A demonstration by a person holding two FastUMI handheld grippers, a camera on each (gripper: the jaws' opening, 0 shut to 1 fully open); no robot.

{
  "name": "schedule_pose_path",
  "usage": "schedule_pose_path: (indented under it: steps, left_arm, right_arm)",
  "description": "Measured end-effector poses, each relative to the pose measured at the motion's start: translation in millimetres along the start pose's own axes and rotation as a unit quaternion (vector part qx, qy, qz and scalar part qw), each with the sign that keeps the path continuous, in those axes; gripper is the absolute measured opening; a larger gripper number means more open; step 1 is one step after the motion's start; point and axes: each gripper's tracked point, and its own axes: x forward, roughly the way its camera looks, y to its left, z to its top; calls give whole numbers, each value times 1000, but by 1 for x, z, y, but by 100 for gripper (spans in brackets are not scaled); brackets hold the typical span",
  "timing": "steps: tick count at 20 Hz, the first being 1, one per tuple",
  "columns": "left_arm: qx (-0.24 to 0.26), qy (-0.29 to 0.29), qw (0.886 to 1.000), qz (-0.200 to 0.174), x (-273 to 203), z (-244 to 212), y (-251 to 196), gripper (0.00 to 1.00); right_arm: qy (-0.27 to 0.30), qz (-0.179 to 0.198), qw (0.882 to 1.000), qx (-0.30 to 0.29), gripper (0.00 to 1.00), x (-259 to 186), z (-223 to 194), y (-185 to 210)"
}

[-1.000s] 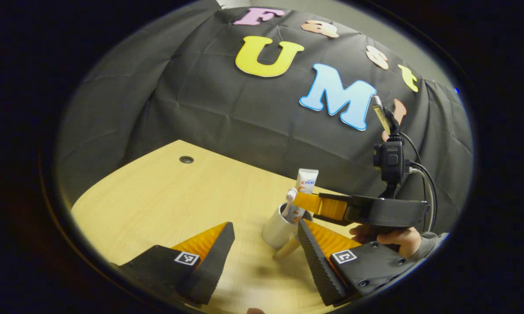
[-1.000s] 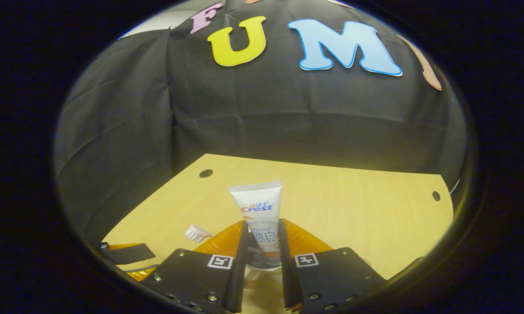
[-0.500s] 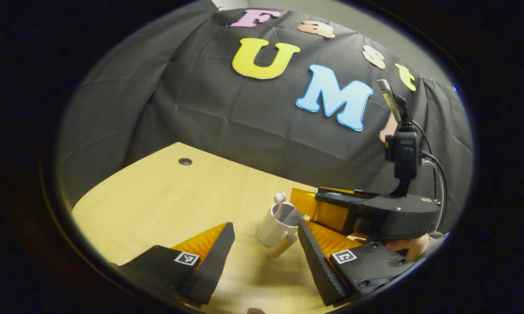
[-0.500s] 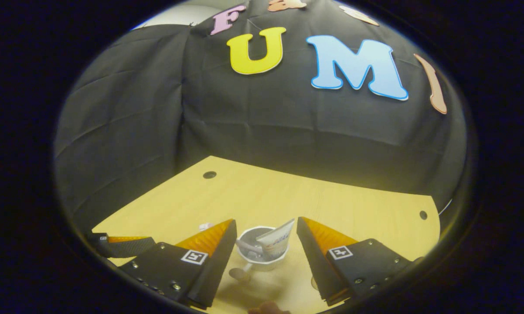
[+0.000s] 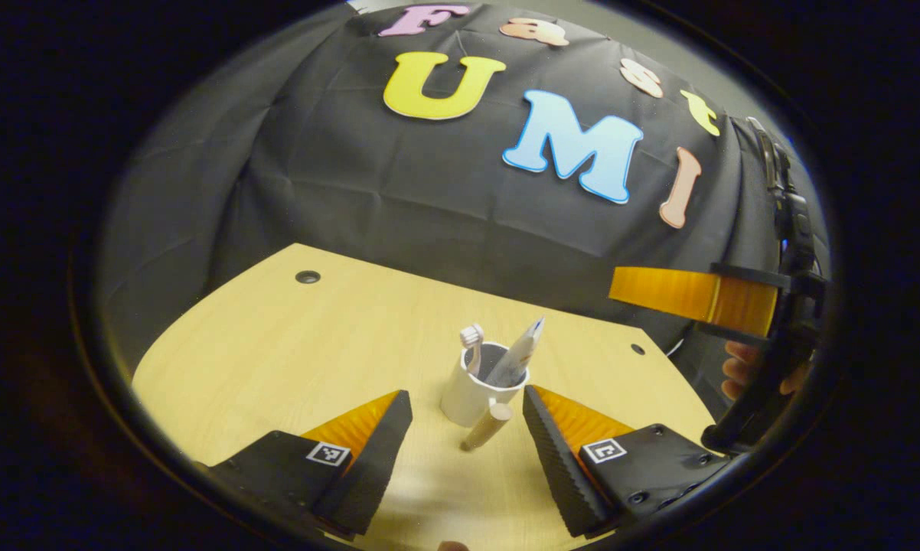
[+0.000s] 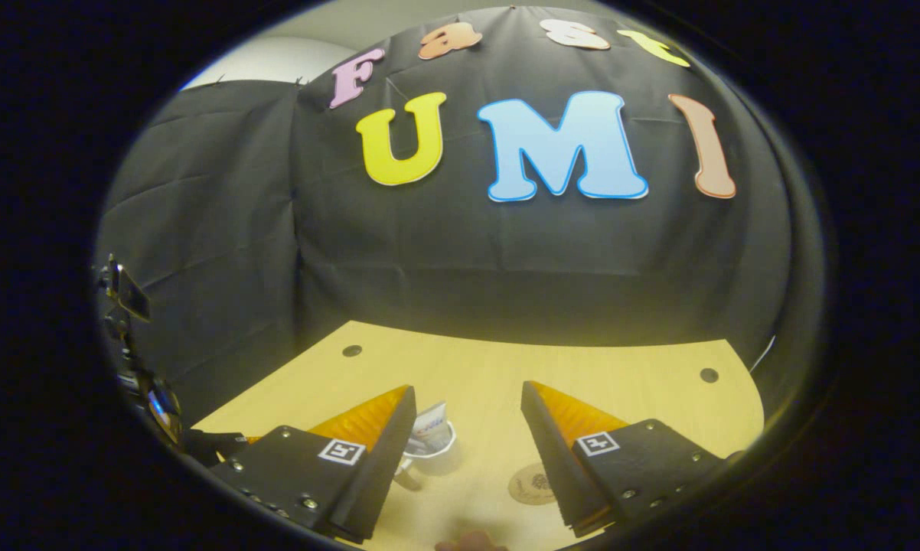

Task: Put the toothbrush and toothpaste on the desktop into the cup, then pick up the cup and place it on the coaster on the desktop.

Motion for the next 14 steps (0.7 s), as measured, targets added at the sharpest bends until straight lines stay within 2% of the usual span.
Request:
schedule_pose_path:
  steps: [1, 2, 6, 8, 9, 10, 13, 14]
  left_arm:
    - [7, 10, 1000, -10, 6, -3, -7, 94]
    - [13, 20, 1000, -16, 10, -6, -12, 100]
    - [18, 62, 998, -18, 33, -24, -18, 100]
    - [8, 99, 995, -11, 50, -43, -14, 100]
    - [5, 120, 993, -7, 59, -53, -14, 89]
    - [6, 135, 991, -2, 71, -53, -14, 99]
    - [31, 165, 986, 12, 89, -67, -7, 97]
    - [36, 182, 982, 17, 97, -72, -5, 93]
  right_arm:
    - [1, -8, 1000, 3, 85, -6, -2, -8]
    - [4, -17, 1000, 7, 85, -12, -4, -16]
    - [23, -42, 998, 28, 85, -31, -20, -44]
    - [38, -56, 997, 35, 85, -37, -33, -59]
    - [46, -61, 996, 40, 85, -40, -39, -65]
    - [53, -62, 995, 48, 85, -42, -45, -68]
    - [71, -61, 994, 62, 85, -42, -56, -73]
    - [75, -61, 993, 62, 85, -41, -59, -74]
